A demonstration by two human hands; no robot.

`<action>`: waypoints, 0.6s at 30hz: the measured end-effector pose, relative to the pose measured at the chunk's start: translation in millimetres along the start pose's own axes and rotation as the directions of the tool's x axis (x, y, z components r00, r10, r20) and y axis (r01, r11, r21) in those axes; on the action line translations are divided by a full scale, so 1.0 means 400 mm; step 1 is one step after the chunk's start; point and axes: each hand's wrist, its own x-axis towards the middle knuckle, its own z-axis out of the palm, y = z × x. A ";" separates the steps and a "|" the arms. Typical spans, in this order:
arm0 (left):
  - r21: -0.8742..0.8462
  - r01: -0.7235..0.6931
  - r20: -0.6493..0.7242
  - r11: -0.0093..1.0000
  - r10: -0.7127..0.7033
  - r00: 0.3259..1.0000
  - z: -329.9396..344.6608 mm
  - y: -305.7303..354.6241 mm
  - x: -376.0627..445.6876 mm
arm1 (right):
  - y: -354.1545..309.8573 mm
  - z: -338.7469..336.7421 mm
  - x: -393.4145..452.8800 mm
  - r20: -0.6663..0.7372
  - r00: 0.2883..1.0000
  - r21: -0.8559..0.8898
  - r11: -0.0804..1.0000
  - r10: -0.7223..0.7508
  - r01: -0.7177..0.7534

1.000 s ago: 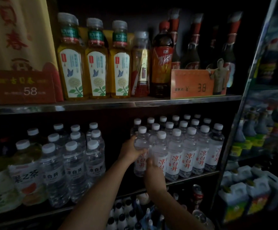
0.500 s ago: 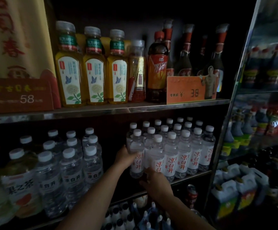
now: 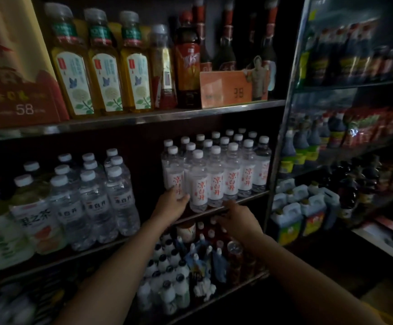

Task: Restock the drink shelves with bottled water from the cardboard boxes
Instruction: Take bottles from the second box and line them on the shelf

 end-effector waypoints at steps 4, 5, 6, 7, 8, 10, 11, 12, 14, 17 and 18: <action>0.102 0.004 0.011 0.995 -0.005 1.000 0.070 0.056 -0.133 | 0.079 -0.072 -0.105 -0.016 1.000 0.004 1.000 0.019 -0.019; 0.110 0.002 0.018 0.994 -0.004 1.000 0.096 0.066 -0.165 | 0.102 -0.090 -0.131 -0.018 1.000 0.006 1.000 0.012 -0.012; 0.122 0.010 0.026 0.992 -0.013 1.000 0.118 0.084 -0.204 | 0.124 -0.109 -0.161 -0.018 1.000 -0.003 1.000 0.007 -0.007; 0.134 0.013 0.031 0.991 -0.017 0.999 0.145 0.099 -0.237 | 0.148 -0.128 -0.192 -0.023 1.000 -0.016 1.000 -0.008 0.007; 0.138 0.022 0.038 0.990 -0.028 0.999 0.169 0.114 -0.272 | 0.174 -0.147 -0.223 -0.028 0.999 -0.033 0.999 -0.016 0.015; 0.118 0.030 0.042 0.993 -0.035 0.999 0.217 0.153 -0.347 | 0.223 -0.182 -0.288 -0.031 0.999 -0.073 0.997 -0.018 0.016; 0.109 0.021 0.037 0.994 -0.025 0.999 0.242 0.170 -0.383 | 0.246 -0.197 -0.316 -0.024 1.000 -0.093 0.996 -0.010 0.008; 0.102 0.011 0.045 0.995 -0.016 0.999 0.265 0.189 -0.421 | 0.270 -0.211 -0.342 -0.010 1.000 -0.106 0.994 0.006 -0.007; 0.076 -0.005 0.083 0.997 -0.002 0.997 0.309 0.217 -0.488 | 0.315 -0.233 -0.396 0.021 0.998 -0.100 0.994 0.054 -0.051; 0.050 -0.028 0.160 0.998 0.019 0.987 0.371 0.238 -0.563 | 0.383 -0.255 -0.489 0.013 0.995 -0.087 0.991 0.104 -0.102; 0.044 -0.035 0.178 0.998 0.026 0.984 0.392 0.243 -0.582 | 0.407 -0.261 -0.522 0.004 0.992 -0.089 0.988 0.126 -0.125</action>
